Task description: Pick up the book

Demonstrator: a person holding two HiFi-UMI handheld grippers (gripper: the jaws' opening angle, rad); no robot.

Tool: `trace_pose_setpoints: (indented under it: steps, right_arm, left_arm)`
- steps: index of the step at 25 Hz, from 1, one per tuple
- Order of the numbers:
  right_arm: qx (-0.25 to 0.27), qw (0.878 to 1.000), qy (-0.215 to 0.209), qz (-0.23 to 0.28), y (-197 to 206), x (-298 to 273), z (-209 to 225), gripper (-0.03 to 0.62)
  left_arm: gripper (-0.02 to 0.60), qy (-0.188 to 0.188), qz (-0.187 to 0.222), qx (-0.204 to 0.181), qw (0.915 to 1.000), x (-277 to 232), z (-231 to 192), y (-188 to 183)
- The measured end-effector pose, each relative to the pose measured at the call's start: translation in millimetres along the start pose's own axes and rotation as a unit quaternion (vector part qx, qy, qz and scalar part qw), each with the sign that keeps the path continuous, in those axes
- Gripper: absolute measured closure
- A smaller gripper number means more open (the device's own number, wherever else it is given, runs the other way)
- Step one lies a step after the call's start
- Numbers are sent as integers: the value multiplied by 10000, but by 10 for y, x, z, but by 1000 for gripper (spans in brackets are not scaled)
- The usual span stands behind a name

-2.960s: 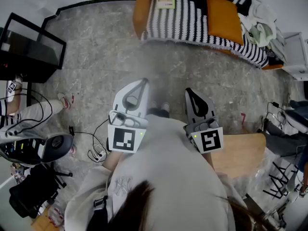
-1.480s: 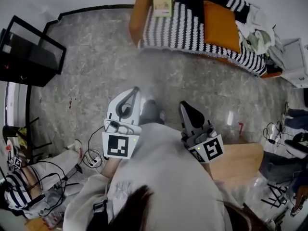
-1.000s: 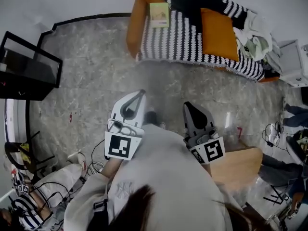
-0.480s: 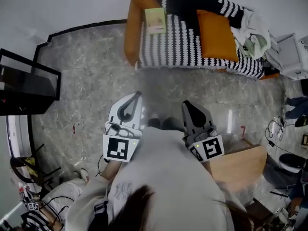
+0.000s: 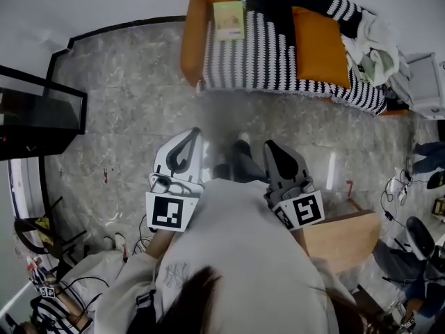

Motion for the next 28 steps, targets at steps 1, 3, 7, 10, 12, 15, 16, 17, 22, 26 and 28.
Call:
trace_pose_setpoints:
  steps: [1,3,7,10,12,15,16,17,22,26,28]
  right_arm:
    - [-14,10000,-3,-35,-16,-49,55,574]
    - [-27,9999,-26,-99,-53,-161,196,574]
    - [79,9997,-123,-188,-175,-356,516,574]
    - [113,9996,-180,-160,-292,-477,739,574]
    - [133,9995,-226,-176,-347,-539,886,574]
    - [123,9994,-297,-140,-449,-624,1087,574]
    - [114,9994,-316,-119,-481,-647,1148,574]
    - [107,9993,-337,-100,-510,-668,1201,574]
    - [158,9989,-411,-139,-587,-725,1427,574]
    - [193,9988,-399,-185,-630,-724,1626,574]
    - [158,9989,-398,-193,-645,-719,1687,574]
  left_arm:
    - [572,-22,-27,-6,10000,-53,-18,-5]
    - [572,-121,-58,-28,9999,-187,-68,-18]
    - [572,-404,-5,-34,9992,-476,-150,-97]
    - [572,-499,43,-31,9987,-702,-150,-147]
    - [572,-551,50,-23,9985,-850,-133,-171]
    - [572,-634,49,-26,9980,-1068,-110,-200]
    - [572,-662,59,-22,9978,-1136,-102,-211]
    - [572,-691,76,-16,9976,-1199,-95,-224]
    - [572,-776,167,-6,9968,-1450,-68,-284]
    - [572,-817,197,19,9965,-1611,-11,-313]
    - [572,-826,191,13,9964,-1659,18,-322]
Point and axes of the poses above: the fingertips, and each gripper's own axes: x backward along the fingers, z to its right, y out of its underside, the point moved 3 cm from there along x, backward along the fingers, and after that the axes turned 11 degrees about -x, right-handed, at the moved point
